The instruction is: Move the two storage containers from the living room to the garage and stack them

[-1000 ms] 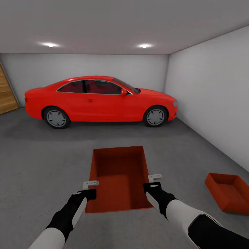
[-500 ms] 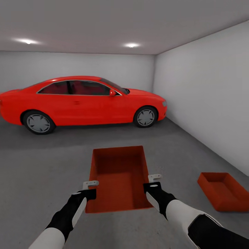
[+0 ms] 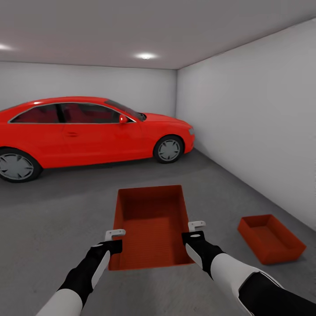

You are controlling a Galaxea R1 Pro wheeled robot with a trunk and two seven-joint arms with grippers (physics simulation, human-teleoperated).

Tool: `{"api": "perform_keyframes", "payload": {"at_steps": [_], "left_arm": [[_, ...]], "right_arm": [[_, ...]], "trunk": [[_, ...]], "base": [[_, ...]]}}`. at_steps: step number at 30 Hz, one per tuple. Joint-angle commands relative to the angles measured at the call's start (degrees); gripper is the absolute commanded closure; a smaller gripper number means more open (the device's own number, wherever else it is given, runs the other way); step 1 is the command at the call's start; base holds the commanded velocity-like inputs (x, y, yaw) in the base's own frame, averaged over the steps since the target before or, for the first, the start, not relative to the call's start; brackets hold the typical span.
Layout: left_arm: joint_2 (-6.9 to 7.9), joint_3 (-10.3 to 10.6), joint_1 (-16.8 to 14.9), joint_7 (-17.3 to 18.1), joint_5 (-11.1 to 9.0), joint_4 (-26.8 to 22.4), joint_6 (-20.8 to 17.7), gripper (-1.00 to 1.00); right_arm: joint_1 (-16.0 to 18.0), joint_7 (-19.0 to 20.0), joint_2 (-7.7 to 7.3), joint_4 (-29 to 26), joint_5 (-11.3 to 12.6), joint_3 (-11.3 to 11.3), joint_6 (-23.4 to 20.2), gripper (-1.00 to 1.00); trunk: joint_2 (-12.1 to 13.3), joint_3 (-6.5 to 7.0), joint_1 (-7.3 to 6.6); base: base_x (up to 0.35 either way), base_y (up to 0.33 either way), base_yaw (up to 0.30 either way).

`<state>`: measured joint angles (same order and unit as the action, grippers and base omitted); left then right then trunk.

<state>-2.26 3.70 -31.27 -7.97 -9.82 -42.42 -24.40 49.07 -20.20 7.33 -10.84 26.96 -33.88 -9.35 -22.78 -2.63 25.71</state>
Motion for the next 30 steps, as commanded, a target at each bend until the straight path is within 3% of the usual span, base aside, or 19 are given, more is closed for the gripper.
{"api": "perform_keyframes", "payload": {"at_steps": [1,30], "left_arm": [[0.59,0.25,0.00,-1.61,3.31,-0.21,1.02,1.00],[0.59,0.25,0.00,-1.61,3.31,-0.21,1.02,1.00]], "right_arm": [[0.06,1.22,-0.01,0.03,2.41,-1.10,-0.27,1.00],[0.06,1.22,-0.03,0.03,2.40,-1.10,-0.30,1.00]], "trunk": [[-0.14,-0.14,0.07],[-0.14,-0.14,0.07]], "base": [[0.322,0.072,-0.262],[0.322,0.072,-0.262]]}}
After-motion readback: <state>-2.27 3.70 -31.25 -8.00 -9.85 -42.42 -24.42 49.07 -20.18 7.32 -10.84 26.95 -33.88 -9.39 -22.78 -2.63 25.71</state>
